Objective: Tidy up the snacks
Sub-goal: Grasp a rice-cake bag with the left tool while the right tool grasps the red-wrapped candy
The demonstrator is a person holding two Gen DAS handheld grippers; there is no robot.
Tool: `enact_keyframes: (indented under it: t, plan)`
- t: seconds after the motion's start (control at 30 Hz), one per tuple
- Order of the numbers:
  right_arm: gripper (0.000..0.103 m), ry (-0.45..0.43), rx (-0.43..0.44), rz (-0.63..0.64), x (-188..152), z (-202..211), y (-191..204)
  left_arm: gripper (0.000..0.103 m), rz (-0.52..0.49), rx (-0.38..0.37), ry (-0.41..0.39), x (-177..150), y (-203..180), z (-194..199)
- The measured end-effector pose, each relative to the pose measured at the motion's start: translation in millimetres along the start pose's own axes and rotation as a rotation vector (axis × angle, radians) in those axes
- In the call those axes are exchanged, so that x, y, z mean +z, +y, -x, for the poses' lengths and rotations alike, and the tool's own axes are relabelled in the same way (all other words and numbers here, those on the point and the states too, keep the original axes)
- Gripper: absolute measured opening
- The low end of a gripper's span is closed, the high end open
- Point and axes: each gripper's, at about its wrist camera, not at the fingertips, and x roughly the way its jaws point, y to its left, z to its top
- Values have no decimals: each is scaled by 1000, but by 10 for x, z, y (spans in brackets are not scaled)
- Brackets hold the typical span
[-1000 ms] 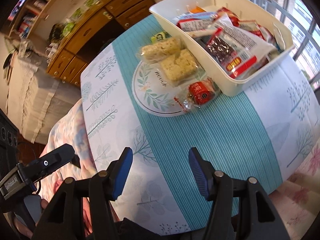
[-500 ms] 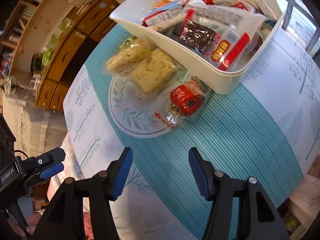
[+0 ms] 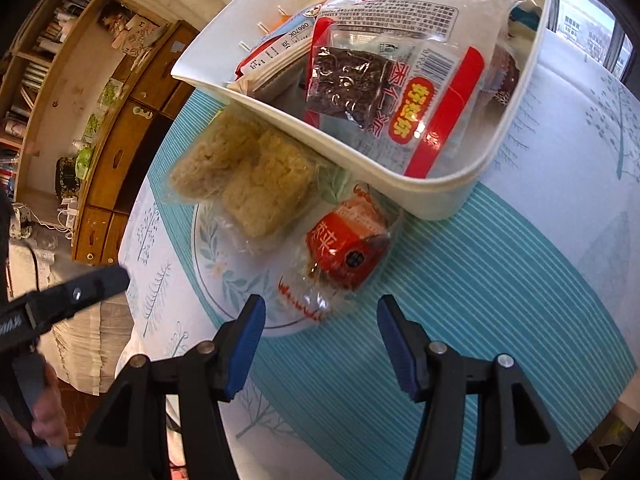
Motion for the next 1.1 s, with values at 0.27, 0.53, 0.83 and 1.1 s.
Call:
enact_keyframes:
  t: [0.27, 0.53, 0.83, 1.1]
  plan:
    - [59, -38, -28, 47, 10, -116, -38, 92, -355, 155, -130, 261, -405, -172]
    - [59, -69, -40, 109, 69, -187, 13, 92, -473, 177, -137, 471, -512, -406]
    - [59, -146, -91, 259, 37, -247, 190, 92, -496, 144, -158, 619, -623, -699]
    - [56, -180, -145, 373, 16, -319, 306, 83, -465, 85, -167, 737, -623, -771]
